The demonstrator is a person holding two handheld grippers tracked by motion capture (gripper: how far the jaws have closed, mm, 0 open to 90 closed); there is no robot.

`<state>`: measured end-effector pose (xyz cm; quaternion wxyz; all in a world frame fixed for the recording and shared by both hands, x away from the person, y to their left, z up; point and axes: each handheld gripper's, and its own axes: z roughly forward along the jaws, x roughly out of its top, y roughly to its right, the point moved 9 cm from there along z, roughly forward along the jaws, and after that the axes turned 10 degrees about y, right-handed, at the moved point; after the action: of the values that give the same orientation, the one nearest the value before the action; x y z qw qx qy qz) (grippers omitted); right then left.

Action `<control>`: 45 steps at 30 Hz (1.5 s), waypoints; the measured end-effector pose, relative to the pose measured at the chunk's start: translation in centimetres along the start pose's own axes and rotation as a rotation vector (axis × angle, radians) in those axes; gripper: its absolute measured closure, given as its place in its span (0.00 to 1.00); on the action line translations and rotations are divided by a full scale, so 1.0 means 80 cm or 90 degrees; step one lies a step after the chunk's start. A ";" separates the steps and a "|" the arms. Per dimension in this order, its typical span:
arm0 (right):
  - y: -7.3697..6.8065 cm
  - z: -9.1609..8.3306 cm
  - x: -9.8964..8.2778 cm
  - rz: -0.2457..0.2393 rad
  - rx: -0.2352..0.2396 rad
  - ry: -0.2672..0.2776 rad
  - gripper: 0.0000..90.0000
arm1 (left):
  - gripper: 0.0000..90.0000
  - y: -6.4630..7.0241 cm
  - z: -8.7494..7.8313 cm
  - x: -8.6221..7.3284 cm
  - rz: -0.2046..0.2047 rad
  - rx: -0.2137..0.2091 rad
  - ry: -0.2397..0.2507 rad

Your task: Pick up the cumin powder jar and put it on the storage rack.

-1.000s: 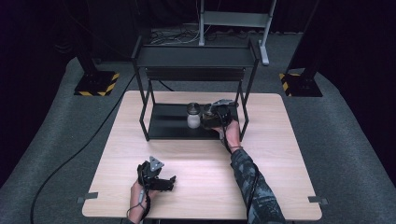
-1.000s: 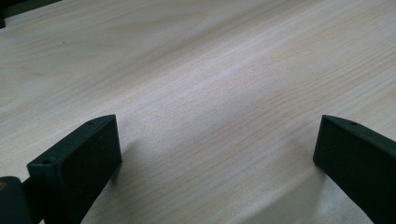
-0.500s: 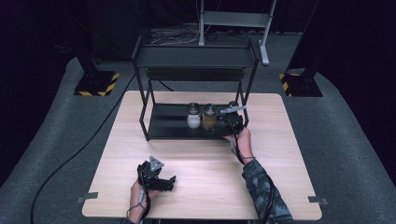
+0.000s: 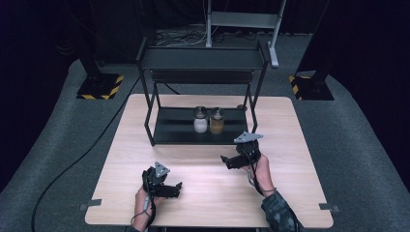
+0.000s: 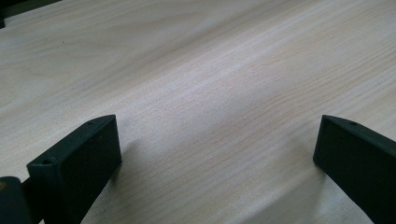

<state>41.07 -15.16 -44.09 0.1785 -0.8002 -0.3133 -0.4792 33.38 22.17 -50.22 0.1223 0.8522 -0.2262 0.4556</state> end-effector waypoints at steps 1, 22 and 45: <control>-0.002 -0.003 -0.004 0.000 -0.002 -0.002 0.00 | 0.00 0.000 0.000 0.000 -0.001 0.000 0.000; -0.044 -0.085 -0.117 0.080 -0.071 -0.012 0.00 | 0.00 0.000 0.000 0.000 0.000 0.000 0.000; -0.053 -0.097 -0.135 0.084 -0.118 0.012 0.00 | 0.00 0.002 -0.001 -0.001 0.008 0.001 0.004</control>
<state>29.44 -20.14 -49.92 0.1376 -0.8278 -0.2124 -0.5008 33.22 22.04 -50.25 0.1196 0.8495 -0.2309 0.4591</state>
